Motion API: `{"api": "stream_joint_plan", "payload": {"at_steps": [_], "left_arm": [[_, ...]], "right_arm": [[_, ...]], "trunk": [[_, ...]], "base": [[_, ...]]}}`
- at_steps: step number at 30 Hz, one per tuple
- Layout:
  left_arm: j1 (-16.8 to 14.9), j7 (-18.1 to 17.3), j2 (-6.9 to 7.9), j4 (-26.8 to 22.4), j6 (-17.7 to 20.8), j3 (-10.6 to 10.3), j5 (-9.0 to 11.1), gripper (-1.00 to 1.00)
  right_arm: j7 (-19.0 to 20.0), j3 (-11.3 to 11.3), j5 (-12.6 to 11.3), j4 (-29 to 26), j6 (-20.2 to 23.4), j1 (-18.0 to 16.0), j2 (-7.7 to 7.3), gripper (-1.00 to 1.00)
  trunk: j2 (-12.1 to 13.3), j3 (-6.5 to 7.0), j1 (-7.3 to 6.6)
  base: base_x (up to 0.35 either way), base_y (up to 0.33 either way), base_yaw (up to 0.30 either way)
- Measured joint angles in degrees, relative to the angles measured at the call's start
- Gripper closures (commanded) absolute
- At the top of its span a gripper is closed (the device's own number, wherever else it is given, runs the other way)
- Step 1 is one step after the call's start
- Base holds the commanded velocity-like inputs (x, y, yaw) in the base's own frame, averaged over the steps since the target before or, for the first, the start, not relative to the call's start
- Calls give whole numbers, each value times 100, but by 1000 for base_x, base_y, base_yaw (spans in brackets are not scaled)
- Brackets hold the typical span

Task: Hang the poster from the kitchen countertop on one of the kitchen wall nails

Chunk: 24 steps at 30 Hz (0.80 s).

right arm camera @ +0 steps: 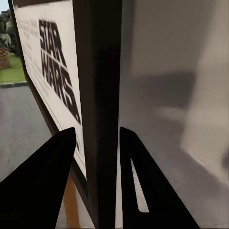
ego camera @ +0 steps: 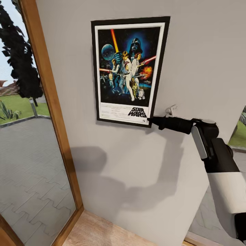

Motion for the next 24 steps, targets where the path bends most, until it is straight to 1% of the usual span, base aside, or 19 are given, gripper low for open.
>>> {"api": "stream_joint_plan", "payload": {"at_steps": [5,10,12,20,24], "left_arm": [[0,2,0,0,-3,-3,0,-100],[0,7,0,0,-4,-6,0,-100],[0,8,0,0,-4,-7,0,-100],[0,8,0,0,-11,-2,0,-100],[0,8,0,0,-16,-4,0,-100]], "right_arm": [[-6,46,-3,9,-33,58,4,100],[-2,64,5,38,-364,144,5,100],[-1,65,8,49,-416,153,5,100],[-6,68,14,118,-510,254,7,100],[-7,68,14,198,-533,292,53,100]], "trunk": [[0,0,0],[0,0,0],[0,0,0],[0,0,0],[0,0,0]], "base": [[0,0,0],[0,0,0],[0,0,0],[0,0,0],[0,0,0]]}}
